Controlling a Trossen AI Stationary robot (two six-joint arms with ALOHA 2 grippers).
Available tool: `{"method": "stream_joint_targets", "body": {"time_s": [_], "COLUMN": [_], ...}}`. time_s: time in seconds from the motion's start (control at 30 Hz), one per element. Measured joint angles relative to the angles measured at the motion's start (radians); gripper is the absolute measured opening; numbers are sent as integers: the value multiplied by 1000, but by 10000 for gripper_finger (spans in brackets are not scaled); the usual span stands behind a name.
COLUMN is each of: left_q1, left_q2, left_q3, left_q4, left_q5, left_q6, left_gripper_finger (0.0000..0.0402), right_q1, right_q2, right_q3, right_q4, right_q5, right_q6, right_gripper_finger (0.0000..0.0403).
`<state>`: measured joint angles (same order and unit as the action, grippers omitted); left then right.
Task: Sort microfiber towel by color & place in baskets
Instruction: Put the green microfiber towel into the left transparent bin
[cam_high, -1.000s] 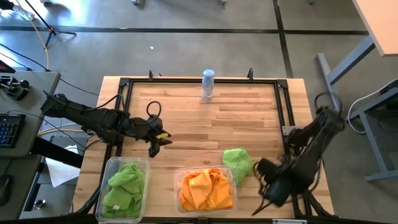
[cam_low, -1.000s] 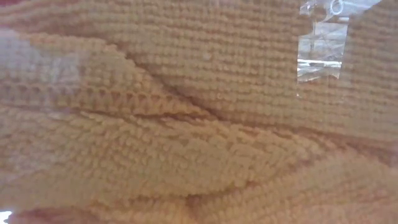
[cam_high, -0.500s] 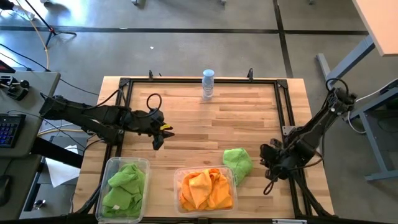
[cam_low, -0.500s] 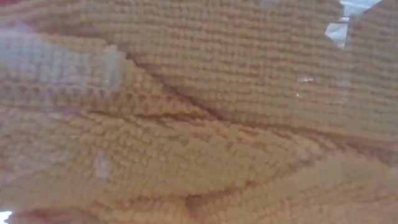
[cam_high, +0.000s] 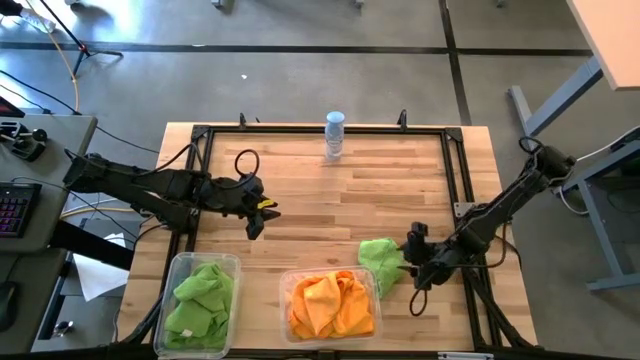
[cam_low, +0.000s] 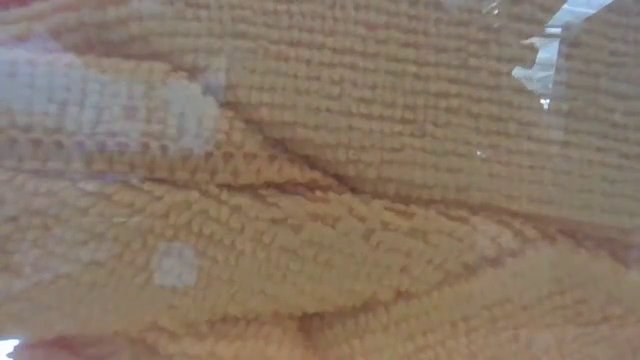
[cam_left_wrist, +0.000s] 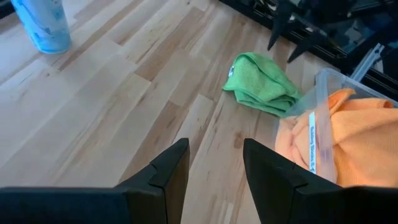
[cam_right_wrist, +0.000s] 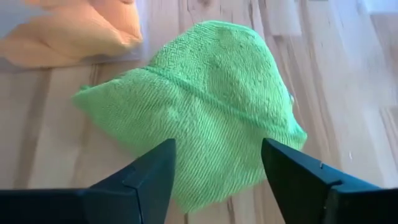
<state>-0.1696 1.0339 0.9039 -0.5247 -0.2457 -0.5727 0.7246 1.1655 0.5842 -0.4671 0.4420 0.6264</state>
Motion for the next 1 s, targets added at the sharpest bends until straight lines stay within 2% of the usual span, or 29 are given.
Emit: {"method": "stream_joint_targets", "body": {"time_s": [0.13,0.33,0.53,0.67,0.87,0.93,1.0], "left_q1": [0,0,0,0,0,0,0], "left_q2": [0,0,0,0,0,0,0], "left_q3": [0,0,0,0,0,0,0], "left_q4": [0,0,0,1,3,4,3], "left_q5": [-13,-35,-46,-53,-73,-92,-108], "left_q6": [0,0,-15,-21,-21,-21,-20], "left_gripper_finger": [137,137,137,137,137,137,137], "right_q1": [-19,-57,-64,-64,-68,-70,-70], "right_q2": [59,185,308,317,245,206,163], "right_q3": [-24,-56,-51,-50,-56,-59,-61], "right_q4": [83,182,231,236,170,129,67], "right_q5": [-15,-184,-187,-186,-211,-205,-154], "right_q6": [-49,12,52,102,168,205,275], "right_gripper_finger": [238,238,228,170,24,14,27]}}
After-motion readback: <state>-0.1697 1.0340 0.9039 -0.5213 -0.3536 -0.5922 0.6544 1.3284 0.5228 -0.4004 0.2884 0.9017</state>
